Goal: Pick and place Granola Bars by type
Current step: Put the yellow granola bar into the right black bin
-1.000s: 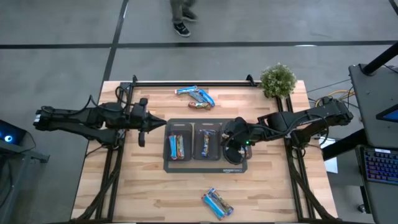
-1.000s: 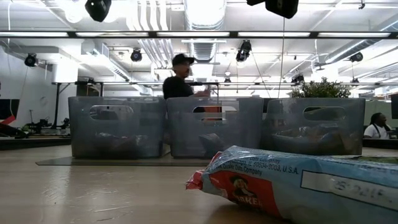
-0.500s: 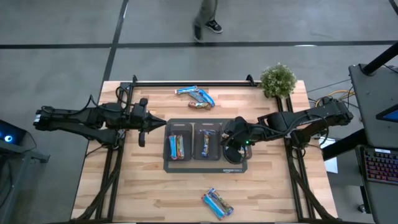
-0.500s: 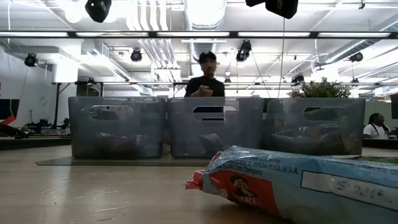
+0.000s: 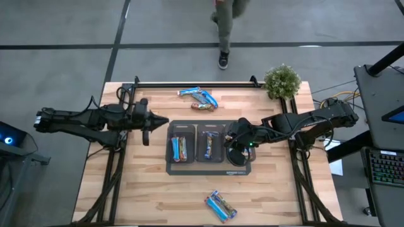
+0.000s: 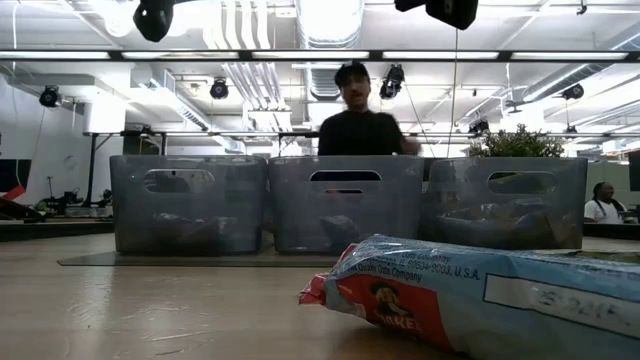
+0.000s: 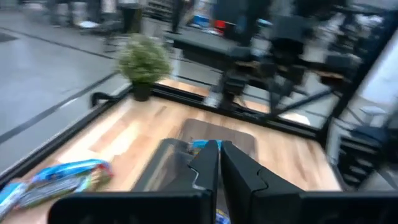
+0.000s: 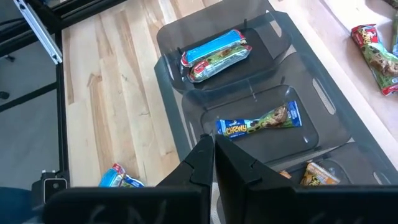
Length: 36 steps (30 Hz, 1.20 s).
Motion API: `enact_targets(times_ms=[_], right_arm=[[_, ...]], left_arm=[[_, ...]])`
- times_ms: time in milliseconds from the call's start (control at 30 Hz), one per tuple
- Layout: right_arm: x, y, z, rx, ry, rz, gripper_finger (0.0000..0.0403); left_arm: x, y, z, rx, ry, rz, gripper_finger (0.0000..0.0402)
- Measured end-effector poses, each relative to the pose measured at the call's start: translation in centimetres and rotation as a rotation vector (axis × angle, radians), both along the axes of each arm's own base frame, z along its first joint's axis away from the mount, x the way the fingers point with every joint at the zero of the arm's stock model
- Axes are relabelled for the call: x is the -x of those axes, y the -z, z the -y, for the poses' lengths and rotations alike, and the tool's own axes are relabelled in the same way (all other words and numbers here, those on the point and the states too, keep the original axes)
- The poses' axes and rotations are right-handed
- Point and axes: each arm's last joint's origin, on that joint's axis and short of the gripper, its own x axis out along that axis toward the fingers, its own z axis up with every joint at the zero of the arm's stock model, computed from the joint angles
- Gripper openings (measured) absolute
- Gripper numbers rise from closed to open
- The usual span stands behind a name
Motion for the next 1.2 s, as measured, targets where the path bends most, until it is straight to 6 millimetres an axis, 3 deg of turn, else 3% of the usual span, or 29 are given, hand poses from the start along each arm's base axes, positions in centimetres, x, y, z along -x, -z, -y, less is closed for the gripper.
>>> enact_targets(times_ms=[167, 567, 1000, 1200], right_arm=[[0.0, 0.0, 0.0, 0.0, 0.0, 0.0, 0.0008], [0.0, 0.0, 0.1, 0.023, 0.025, 0.007, 0.0008], [-0.2, -0.1, 0.6, 0.039, 0.059, 0.024, 0.0008], [0.3, -1.3, 0.8, 0.054, 0.04, 0.089, 0.0008]], left_arm=[[0.1, -0.5, -0.3, -0.019, 0.018, 0.012, 0.0016], [0.0, -0.6, -1.4, -0.033, -0.177, 0.008, 0.0022], [-0.3, -0.9, -3.0, -0.034, -0.263, -0.014, 0.0171], [-0.8, -1.6, -4.1, -0.064, -0.236, -0.096, 0.0186]])
